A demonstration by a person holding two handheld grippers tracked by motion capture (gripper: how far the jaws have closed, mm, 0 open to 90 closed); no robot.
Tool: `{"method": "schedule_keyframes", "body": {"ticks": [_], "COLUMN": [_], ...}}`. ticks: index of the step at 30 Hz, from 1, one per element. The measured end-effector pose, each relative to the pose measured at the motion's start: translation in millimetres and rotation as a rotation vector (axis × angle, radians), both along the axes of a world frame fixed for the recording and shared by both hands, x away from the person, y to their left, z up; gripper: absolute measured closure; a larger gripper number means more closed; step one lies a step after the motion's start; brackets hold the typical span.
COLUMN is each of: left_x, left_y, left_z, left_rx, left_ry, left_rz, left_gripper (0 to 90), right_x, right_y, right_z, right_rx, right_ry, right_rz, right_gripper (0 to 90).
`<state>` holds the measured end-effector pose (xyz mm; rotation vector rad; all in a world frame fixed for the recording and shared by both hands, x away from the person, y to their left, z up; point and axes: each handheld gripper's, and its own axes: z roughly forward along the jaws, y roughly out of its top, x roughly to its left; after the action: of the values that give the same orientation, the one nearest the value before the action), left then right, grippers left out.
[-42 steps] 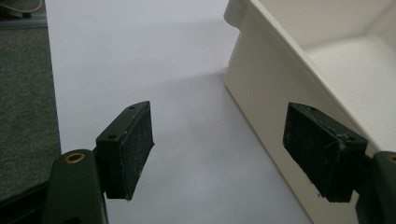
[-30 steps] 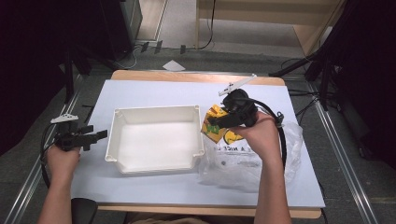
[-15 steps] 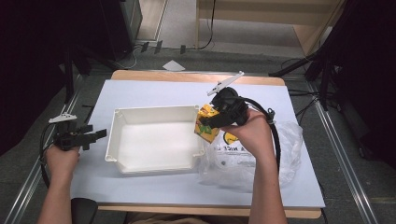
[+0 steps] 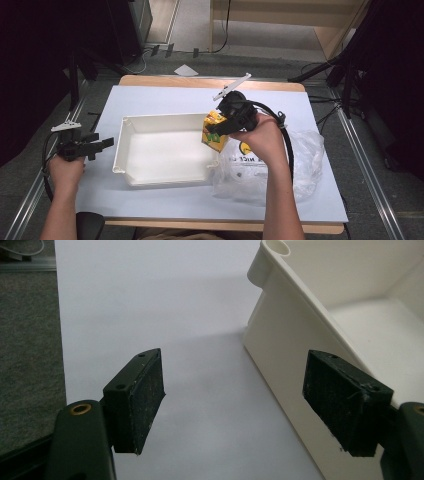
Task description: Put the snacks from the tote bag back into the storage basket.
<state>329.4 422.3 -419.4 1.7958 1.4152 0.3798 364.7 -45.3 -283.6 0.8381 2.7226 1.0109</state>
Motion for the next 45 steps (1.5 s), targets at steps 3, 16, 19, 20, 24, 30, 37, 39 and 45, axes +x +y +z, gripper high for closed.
{"method": "schedule_keyframes", "body": {"ticks": [3, 16, 19, 20, 24, 30, 37, 39, 45], "left_x": [0.2, 1.1, 0.8, 0.4, 0.3, -0.1, -0.2, -0.1, 0.4], "left_y": [-0.2, 0.7, 0.7, 0.7, 0.9, 0.7, 1.0, 1.1, 1.4], "left_z": [-0.1, -1.2, -1.1, -0.9, -1.3, -1.3, -1.3, -1.4, -1.5], "left_rx": [-0.005, -0.005, -0.003, -0.003, -0.002, -0.001, 0.001, 0.001, 0.002], "left_ry": [-0.001, 0.009, 0.010, 0.009, 0.010, 0.012, 0.012, 0.013, 0.013], "left_rz": [0.001, -0.002, -0.002, -0.002, -0.003, -0.005, -0.006, -0.006, -0.006], "left_gripper": [25.4, 25.4, 25.4, 25.4, 25.4, 25.4, 25.4, 25.4, 25.4], "right_x": [2.4, 21.5, 27.3, 30.4, 35.3, 45.8, 52.6, 55.3, 63.4], "right_y": [4.1, 30.2, 34.1, 36.5, 38.8, 44.0, 52.7, 55.0, 61.4], "right_z": [-1.0, -4.1, -5.7, -7.2, -10.6, -21.6, -29.1, -31.5, -41.6], "right_rx": [-0.004, -0.005, -0.004, -0.003, -0.005, -0.017, -0.021, -0.023, -0.045], "right_ry": [-0.003, 0.014, 0.018, 0.020, 0.028, 0.033, 0.041, 0.043, 0.050], "right_rz": [0.008, 0.031, 0.037, 0.033, 0.030, 0.016, 0.014, 0.012, -0.002], "right_gripper": [54.1, 54.1, 54.1, 54.1, 54.1, 54.1, 54.1, 54.1, 54.1]}}
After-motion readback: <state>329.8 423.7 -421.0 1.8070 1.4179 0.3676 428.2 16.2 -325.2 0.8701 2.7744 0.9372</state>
